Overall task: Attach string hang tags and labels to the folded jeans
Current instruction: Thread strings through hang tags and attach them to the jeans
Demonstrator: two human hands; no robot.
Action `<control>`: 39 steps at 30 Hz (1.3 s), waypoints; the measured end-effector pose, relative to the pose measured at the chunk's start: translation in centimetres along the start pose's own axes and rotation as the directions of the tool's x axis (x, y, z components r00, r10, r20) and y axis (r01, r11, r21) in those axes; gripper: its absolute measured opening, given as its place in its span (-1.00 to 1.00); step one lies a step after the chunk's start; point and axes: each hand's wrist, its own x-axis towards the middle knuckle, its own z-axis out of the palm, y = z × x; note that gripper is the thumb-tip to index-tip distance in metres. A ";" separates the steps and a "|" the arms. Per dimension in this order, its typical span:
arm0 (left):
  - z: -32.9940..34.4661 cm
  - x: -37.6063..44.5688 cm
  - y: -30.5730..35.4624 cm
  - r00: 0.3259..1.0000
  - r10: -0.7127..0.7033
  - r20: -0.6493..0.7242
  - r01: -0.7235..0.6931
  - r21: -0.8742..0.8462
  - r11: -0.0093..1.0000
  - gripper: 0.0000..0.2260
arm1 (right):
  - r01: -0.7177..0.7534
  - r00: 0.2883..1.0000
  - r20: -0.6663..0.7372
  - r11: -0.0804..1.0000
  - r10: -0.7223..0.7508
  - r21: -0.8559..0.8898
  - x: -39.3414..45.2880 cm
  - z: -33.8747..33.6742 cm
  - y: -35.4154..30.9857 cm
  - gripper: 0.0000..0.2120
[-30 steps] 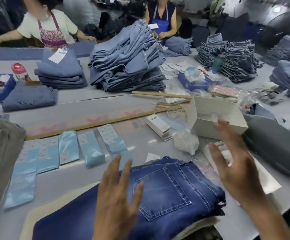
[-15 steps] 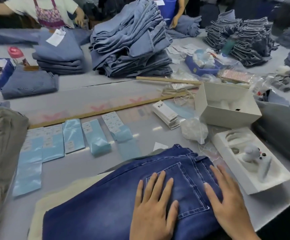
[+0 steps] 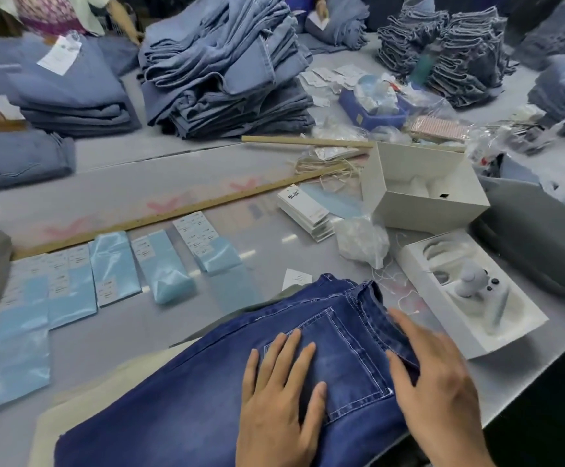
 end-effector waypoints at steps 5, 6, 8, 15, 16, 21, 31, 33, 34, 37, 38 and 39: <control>-1.5 2.2 0.4 0.990 -0.125 -0.064 0.111 -0.180 0.977 -0.72 | -0.010 0.996 -0.084 0.998 0.016 0.070 0.1 0.4 -1.1 -0.47; -1.8 3.3 0.3 0.976 -0.212 -0.046 0.190 -0.288 0.939 -0.79 | 0.012 0.995 -0.103 0.998 -0.005 0.061 0.3 0.6 -1.1 -0.50; -2.4 5.8 0.4 0.942 -0.322 0.097 0.324 -0.519 0.791 -0.77 | 0.074 0.989 -0.132 0.996 -0.066 0.056 0.3 0.8 -1.2 -0.60; -1.6 11.7 1.5 0.937 0.151 0.314 0.016 -0.471 0.882 -0.40 | 0.207 0.961 -0.209 0.973 -0.183 0.099 -0.7 0.6 -0.9 -0.78; -1.4 11.7 1.8 0.940 0.190 0.283 -0.028 -0.492 0.870 -0.49 | 0.204 0.960 -0.215 0.973 -0.178 0.108 -0.9 0.4 -0.9 -0.80; -1.1 9.9 1.9 0.984 0.148 0.104 -0.091 -0.420 0.903 -0.76 | 0.188 0.962 -0.225 0.971 -0.152 0.147 -1.7 -0.4 -0.9 -0.80; -3.9 4.9 1.0 0.993 0.017 0.118 0.066 -0.663 0.745 -0.59 | 0.353 0.916 -0.250 0.927 -0.315 0.125 -4.5 -0.5 -1.5 -0.78; -4.8 4.6 0.9 0.985 0.037 0.166 0.086 -0.676 0.732 -0.71 | 0.360 0.912 -0.257 0.924 -0.320 0.130 -4.6 -0.6 -1.8 -0.79; -5.3 4.7 1.1 0.981 0.081 0.174 0.048 -0.632 0.774 -0.75 | 0.366 0.909 -0.262 0.921 -0.323 0.133 -4.7 -0.7 -1.9 -0.79; -5.7 5.0 1.9 0.971 0.197 0.135 -0.137 -0.361 0.922 -0.73 | 0.363 0.908 -0.281 0.917 -0.310 0.162 -4.9 -0.8 -2.3 -0.80; -5.6 5.1 2.1 0.975 0.196 0.107 -0.155 -0.307 0.939 -0.77 | 0.354 0.912 -0.287 0.918 -0.294 0.182 -4.9 -0.9 -2.4 -0.80; -5.6 5.3 2.4 0.984 0.160 0.082 -0.130 -0.292 0.948 -0.77 | 0.341 0.916 -0.293 0.917 -0.275 0.205 -4.9 -1.0 -2.4 -0.80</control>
